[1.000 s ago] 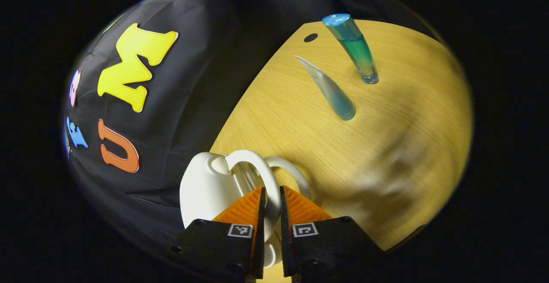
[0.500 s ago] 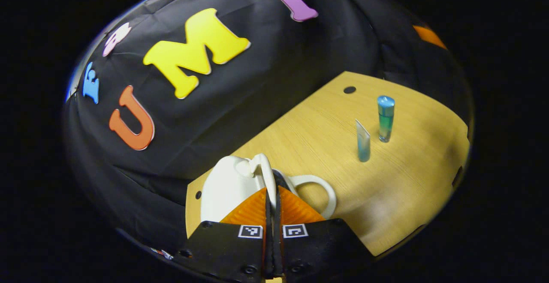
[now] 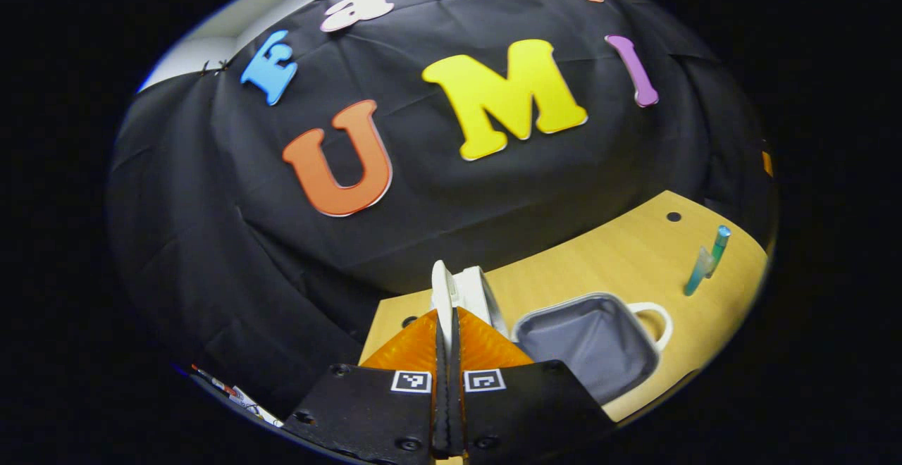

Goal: First open the suitcase, pack the skin care products into it, and then close the suitcase.

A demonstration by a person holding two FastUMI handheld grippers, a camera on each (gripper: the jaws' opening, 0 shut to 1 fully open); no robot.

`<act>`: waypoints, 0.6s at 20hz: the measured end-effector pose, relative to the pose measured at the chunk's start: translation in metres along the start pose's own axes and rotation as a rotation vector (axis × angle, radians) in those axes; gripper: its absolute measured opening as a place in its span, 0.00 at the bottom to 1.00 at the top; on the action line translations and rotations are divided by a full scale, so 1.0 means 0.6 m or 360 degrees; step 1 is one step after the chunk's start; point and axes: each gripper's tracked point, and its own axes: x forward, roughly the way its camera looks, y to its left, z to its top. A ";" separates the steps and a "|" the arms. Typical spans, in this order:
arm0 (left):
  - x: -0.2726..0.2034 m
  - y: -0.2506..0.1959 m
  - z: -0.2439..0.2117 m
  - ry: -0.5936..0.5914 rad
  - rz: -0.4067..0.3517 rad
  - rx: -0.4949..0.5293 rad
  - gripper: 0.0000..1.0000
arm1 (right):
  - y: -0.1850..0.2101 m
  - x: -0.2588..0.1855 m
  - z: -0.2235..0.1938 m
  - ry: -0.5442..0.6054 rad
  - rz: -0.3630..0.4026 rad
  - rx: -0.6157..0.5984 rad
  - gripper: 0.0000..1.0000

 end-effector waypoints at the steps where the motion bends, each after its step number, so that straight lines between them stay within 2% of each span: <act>1: 0.013 0.040 -0.030 0.0009 0.0025 -0.0053 0.03 | 0.018 -0.005 -0.003 0.0011 0.0012 -0.0018 0.80; 5: 0.081 0.166 -0.151 0.0082 0.0116 -0.0246 0.03 | 0.073 -0.019 -0.011 0.0061 0.0025 -0.0077 0.80; 8: 0.125 0.183 -0.261 0.0182 0.0119 -0.0452 0.03 | 0.091 -0.031 -0.031 0.0132 0.0021 -0.0147 0.80; 12: 0.175 0.160 -0.384 0.0397 0.0076 -0.0712 0.06 | 0.099 -0.036 -0.053 0.0227 -0.0004 -0.0198 0.80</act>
